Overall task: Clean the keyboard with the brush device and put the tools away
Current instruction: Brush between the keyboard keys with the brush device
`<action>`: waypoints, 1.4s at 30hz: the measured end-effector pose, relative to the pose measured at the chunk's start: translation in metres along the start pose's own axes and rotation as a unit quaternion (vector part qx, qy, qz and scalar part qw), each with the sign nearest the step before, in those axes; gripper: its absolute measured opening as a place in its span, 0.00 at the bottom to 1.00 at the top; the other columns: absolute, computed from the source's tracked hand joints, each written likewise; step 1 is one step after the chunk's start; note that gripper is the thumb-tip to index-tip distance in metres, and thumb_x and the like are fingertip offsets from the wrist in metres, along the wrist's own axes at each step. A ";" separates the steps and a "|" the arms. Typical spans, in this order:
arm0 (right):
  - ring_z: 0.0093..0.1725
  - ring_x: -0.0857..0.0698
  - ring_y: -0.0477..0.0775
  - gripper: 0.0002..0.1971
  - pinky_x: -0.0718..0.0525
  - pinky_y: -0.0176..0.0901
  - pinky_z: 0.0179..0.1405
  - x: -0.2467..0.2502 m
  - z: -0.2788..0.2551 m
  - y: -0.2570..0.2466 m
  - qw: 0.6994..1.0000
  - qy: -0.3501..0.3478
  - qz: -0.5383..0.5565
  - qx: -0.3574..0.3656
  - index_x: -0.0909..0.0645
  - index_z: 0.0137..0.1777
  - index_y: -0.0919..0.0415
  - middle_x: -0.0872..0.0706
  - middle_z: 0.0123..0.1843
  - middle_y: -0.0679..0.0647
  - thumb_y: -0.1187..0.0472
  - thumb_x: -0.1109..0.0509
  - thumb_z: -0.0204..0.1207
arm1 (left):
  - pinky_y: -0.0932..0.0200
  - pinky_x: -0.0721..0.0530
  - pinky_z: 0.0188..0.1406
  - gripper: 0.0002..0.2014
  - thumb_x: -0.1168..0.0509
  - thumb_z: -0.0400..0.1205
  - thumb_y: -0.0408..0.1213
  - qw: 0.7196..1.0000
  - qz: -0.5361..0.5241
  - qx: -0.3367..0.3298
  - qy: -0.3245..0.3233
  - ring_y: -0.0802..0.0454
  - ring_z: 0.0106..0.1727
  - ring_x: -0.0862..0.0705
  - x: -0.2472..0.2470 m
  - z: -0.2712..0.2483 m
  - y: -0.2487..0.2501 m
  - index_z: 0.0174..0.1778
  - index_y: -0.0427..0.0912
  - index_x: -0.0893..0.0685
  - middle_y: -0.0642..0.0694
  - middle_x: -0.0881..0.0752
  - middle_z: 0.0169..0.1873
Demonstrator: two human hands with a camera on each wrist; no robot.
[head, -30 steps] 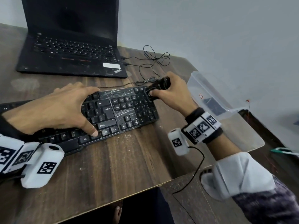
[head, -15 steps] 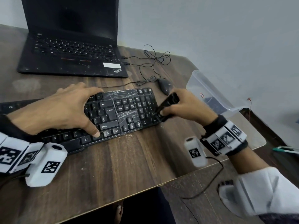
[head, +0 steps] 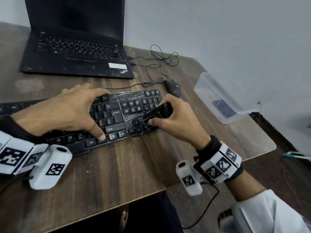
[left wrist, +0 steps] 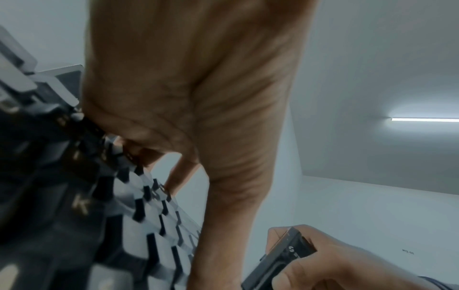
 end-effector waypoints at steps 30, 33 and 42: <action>0.38 0.19 0.44 0.17 0.30 0.40 0.32 0.021 -0.014 0.024 0.992 0.085 -0.043 -0.081 0.24 0.47 0.54 0.17 0.39 0.42 0.53 0.17 0.72 | 0.40 0.27 0.73 0.70 0.12 0.50 0.60 1.000 -0.001 0.004 -0.003 0.42 0.73 0.27 0.001 -0.002 0.002 0.88 0.60 0.43 0.48 0.27 0.68; 0.38 0.18 0.45 0.17 0.28 0.41 0.33 0.000 -0.018 0.002 0.998 0.048 -0.025 -0.042 0.24 0.47 0.54 0.16 0.38 0.42 0.53 0.17 0.71 | 0.39 0.28 0.75 0.70 0.12 0.49 0.60 1.000 -0.004 0.003 -0.004 0.42 0.73 0.27 0.001 -0.003 0.002 0.88 0.59 0.42 0.48 0.26 0.69; 0.37 0.20 0.39 0.17 0.31 0.33 0.30 0.008 -0.020 0.006 0.996 0.051 -0.040 -0.061 0.27 0.45 0.50 0.17 0.39 0.41 0.53 0.17 0.72 | 0.38 0.27 0.74 0.71 0.13 0.47 0.62 1.000 -0.002 -0.001 0.000 0.41 0.72 0.27 0.000 -0.001 0.001 0.88 0.59 0.41 0.47 0.26 0.69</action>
Point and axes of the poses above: each hand's wrist, its own z-axis towards the middle knuckle, its own x-axis out of the back of the hand, y = z × x, the point moved 9 cm from there along z, towards the middle knuckle
